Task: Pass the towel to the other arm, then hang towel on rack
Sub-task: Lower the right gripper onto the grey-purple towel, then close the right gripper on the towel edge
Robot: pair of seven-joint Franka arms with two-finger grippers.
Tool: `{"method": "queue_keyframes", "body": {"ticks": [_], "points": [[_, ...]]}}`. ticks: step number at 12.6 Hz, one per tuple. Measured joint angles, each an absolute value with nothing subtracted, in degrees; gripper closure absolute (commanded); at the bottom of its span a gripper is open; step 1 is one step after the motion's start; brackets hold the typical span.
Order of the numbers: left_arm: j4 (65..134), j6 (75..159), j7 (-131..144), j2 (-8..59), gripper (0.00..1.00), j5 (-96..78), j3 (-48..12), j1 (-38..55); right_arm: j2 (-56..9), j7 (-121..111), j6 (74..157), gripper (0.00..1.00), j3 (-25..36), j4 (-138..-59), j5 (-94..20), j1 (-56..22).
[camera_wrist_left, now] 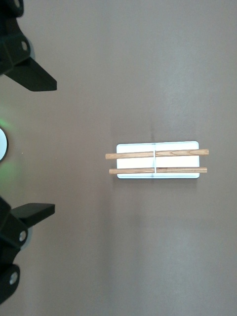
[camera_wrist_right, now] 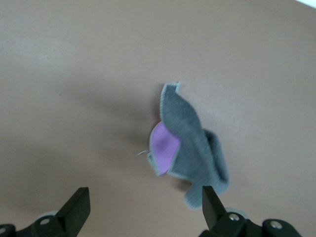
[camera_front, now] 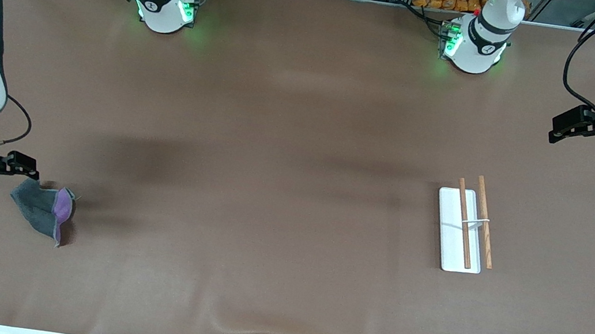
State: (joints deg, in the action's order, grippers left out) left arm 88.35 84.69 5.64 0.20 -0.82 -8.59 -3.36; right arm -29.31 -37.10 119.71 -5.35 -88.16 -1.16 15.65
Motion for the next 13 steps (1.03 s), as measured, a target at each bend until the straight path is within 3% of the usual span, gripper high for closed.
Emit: {"method": "queue_keyframes", "body": {"ticks": [7,13], "points": [[88.6,84.7,5.6,0.3,0.00,-0.8,-8.6,-3.4,-37.8,-54.7,122.2,0.00,-5.3,-83.5,-2.5,18.9],[88.4,84.7,5.6,0.1,0.00,-0.8,-8.6,-3.4,-41.2,-66.6,125.9,0.00,-5.5,-83.2,-3.2,19.1]]}}
